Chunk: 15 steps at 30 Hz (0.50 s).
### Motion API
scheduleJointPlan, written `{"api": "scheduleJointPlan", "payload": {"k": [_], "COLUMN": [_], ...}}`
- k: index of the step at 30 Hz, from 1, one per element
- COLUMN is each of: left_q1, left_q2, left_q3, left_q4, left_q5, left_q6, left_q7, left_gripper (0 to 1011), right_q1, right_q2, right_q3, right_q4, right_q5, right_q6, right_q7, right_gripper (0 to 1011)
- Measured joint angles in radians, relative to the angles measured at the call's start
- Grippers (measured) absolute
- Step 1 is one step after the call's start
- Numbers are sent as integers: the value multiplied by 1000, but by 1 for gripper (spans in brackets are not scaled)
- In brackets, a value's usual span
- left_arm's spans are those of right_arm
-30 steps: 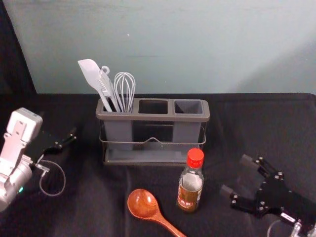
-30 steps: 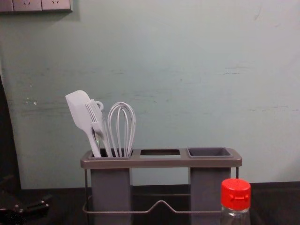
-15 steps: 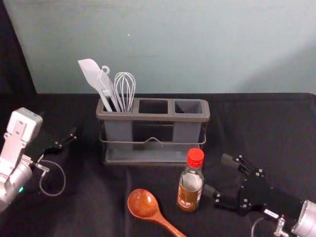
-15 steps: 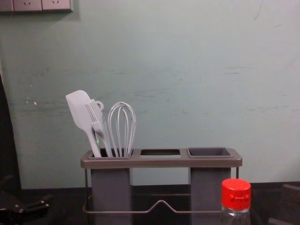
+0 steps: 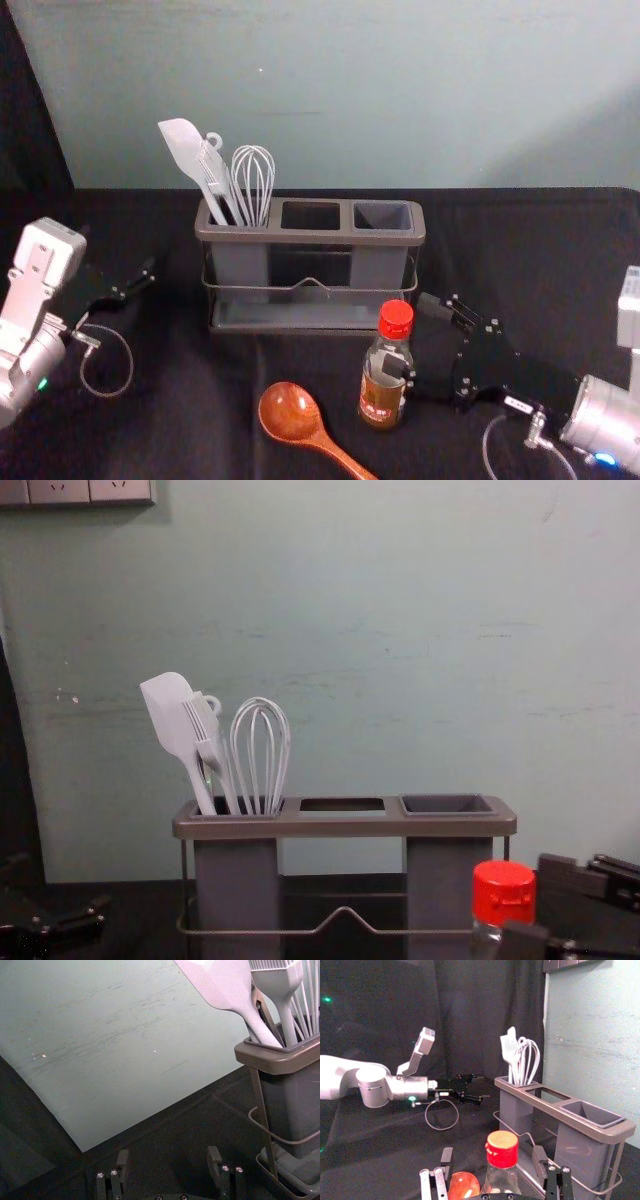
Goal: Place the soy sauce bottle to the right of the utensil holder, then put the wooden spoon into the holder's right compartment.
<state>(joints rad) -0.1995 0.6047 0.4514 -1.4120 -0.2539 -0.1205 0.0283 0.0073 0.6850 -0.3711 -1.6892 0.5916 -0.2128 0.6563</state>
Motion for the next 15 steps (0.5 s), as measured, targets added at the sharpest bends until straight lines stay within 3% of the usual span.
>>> {"api": "scheduleJointPlan", "payload": {"k": [6,15], "left_q1": [0,0], "left_q2": [0,0], "left_q3": [0,0], "left_q4": [0,0], "left_q5": [0,0], "left_q6": [0,0], "left_q7": [0,0], "left_gripper": [1011,1011], "right_q1": [56,93], "right_q2": [-32,-54], "right_q3": [-17,-33], "right_q4": [39,59], "right_q5": [-21,-59], "right_q6": [37,59], "right_q7": [13,5], "right_gripper": [1002,1003]}}
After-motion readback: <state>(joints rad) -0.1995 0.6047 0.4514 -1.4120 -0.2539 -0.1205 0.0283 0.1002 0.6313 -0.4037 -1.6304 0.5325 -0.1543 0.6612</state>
